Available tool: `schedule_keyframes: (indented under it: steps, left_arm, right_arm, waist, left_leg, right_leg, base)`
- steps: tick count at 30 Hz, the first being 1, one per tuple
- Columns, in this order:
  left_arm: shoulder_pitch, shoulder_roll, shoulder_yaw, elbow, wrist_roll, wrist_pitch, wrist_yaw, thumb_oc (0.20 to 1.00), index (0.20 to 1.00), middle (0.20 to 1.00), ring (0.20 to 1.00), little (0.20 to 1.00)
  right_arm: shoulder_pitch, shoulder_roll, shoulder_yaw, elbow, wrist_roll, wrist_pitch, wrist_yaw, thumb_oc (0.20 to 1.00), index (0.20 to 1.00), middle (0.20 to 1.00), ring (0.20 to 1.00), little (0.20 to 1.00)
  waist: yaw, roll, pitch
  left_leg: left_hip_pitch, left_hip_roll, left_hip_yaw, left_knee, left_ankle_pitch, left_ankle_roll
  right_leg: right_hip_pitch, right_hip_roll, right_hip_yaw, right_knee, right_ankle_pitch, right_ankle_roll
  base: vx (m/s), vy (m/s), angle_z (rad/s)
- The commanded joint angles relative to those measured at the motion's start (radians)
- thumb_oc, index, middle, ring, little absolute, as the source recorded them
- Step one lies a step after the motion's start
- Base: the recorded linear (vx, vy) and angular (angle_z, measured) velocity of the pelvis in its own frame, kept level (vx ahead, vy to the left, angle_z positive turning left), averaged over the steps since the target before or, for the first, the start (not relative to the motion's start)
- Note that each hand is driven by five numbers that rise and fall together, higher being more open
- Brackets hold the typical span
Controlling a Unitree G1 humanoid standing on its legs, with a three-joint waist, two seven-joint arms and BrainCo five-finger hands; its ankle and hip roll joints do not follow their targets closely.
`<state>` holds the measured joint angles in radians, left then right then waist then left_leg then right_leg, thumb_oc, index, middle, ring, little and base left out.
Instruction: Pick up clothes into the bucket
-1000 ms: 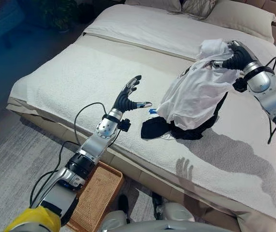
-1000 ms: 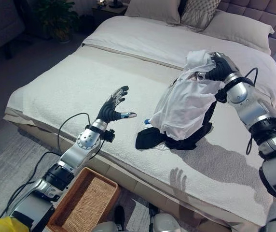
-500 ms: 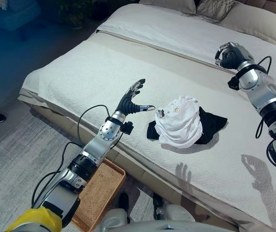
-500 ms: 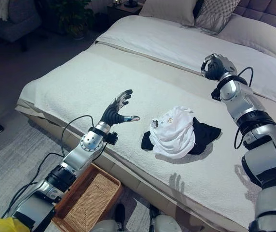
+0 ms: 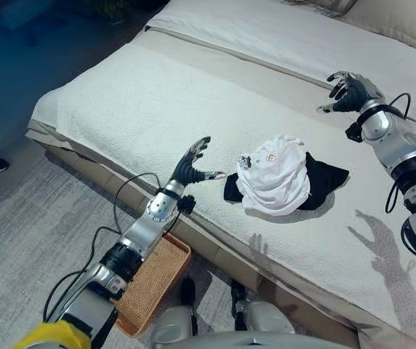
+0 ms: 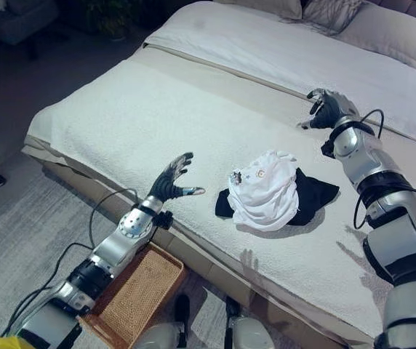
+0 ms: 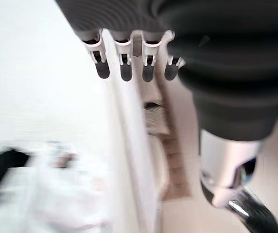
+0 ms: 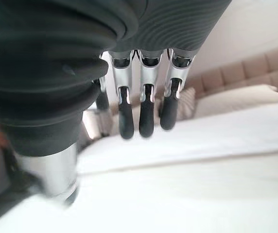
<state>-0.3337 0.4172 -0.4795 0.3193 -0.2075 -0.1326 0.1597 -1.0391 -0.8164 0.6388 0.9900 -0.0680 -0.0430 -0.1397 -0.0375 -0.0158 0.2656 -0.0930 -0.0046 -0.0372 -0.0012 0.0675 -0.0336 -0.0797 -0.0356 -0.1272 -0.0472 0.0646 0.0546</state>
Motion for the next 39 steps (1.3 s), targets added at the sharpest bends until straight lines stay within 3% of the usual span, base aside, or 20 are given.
schedule_keyframes:
  steps: [1,10,13,23,24,25,26,27,39]
  left_arm:
    - [0.104,-0.005,0.057,0.014,0.072,-0.004,0.015,1.0,1.0,1.0,1.0,1.0]
    - [0.215,-0.026,0.073,0.118,0.103,0.003,0.044,1.0,1.0,1.0,1.0,1.0]
    - [0.223,-0.048,0.065,0.195,0.106,0.007,0.073,1.0,1.0,1.0,1.0,1.0]
    - [0.169,-0.126,0.025,0.528,0.145,0.028,0.147,1.0,1.0,1.0,1.0,1.0]
    - [0.161,-0.135,0.029,0.556,0.131,0.027,0.141,1.0,1.0,1.0,1.0,1.0]
    - [0.161,-0.135,0.029,0.556,0.131,0.027,0.141,1.0,1.0,1.0,1.0,1.0]
    - [0.154,-0.14,0.035,0.577,0.113,0.024,0.135,1.0,1.0,1.0,1.0,1.0]
    - [0.15,-0.145,0.038,0.58,0.096,0.023,0.13,1.0,1.0,1.0,1.0,1.0]
    - [0.114,-0.148,0.052,0.516,0.041,0.006,0.14,1.0,1.0,1.0,1.0,1.0]
  right_arm:
    - [-0.048,0.012,-0.026,0.038,-0.051,0.01,-0.048,1.0,1.0,1.0,1.0,1.0]
    - [-0.043,0.074,-0.075,0.162,-0.108,0.031,-0.125,1.0,1.0,1.0,1.0,1.0]
    - [-0.056,0.093,-0.092,0.216,-0.106,0.037,-0.164,1.0,1.0,1.0,1.0,1.0]
    - [-0.138,0.112,-0.066,0.272,-0.131,0.041,-0.221,1.0,1.0,1.0,1.0,1.0]
    - [-0.148,0.106,-0.019,0.314,-0.172,0.051,-0.163,0.743,0.743,0.743,0.743,0.743]
    - [-0.149,0.106,-0.018,0.314,-0.172,0.051,-0.163,0.564,0.564,0.564,0.564,0.564]
    - [-0.195,0.113,0.025,0.373,-0.209,0.073,-0.108,0.442,0.442,0.442,0.442,0.442]
    - [-0.21,0.11,0.036,0.396,-0.221,0.08,-0.09,0.2,0.2,0.2,0.2,0.2]
    - [-0.286,0.038,0.05,0.36,-0.211,0.084,-0.135,0.2,0.2,0.2,0.2,0.2]
  waist:
    - [0.039,-0.037,0.031]
    - [0.07,0.008,0.093]
    - [0.082,0.026,0.14]
    - [0.095,0.035,0.226]
    - [0.099,0.033,0.234]
    - [0.099,0.033,0.234]
    - [0.103,0.032,0.237]
    - [0.104,0.031,0.238]
    - [0.095,0.022,0.239]
  left_leg:
    - [-0.093,-0.004,-0.038,0.131,-0.062,-0.031]
    - [-0.175,-0.024,-0.077,0.169,-0.061,-0.021]
    - [-0.224,-0.032,-0.09,0.197,-0.06,-0.016]
    - [-0.32,-0.049,-0.101,0.282,-0.081,-0.005]
    - [-0.327,-0.051,-0.107,0.289,-0.082,-0.007]
    - [-0.327,-0.051,-0.107,0.29,-0.082,-0.007]
    - [-0.328,-0.052,-0.113,0.289,-0.081,-0.009]
    - [-0.328,-0.053,-0.118,0.291,-0.083,-0.009]
    - [-0.343,-0.07,-0.104,0.371,-0.125,0.0]
  right_leg:
    - [-0.073,-0.098,-0.006,0.184,-0.086,0.057]
    - [-0.158,-0.122,-0.015,0.263,-0.114,0.049]
    - [-0.204,-0.134,-0.019,0.309,-0.125,0.045]
    - [-0.306,-0.149,-0.003,0.411,-0.153,0.037]
    - [-0.312,-0.152,-0.005,0.417,-0.156,0.036]
    - [-0.312,-0.152,-0.005,0.417,-0.156,0.036]
    - [-0.313,-0.152,-0.006,0.42,-0.159,0.033]
    - [-0.314,-0.155,-0.007,0.424,-0.161,0.032]
    - [-0.33,-0.174,0.032,0.482,-0.18,0.021]
  base:
    - [0.01,-0.01,0.11]
    - [0.0,0.008,0.18]
    - [-0.02,0.01,0.16]
    - [-0.02,-0.003,0.08]
    - [0.0,-0.018,0.05]
    - [0.0,-0.048,0.05]
    - [0.0,-0.04,0.07]
    - [0.0,-0.04,0.08]
    - [-0.01,0.003,0.05]
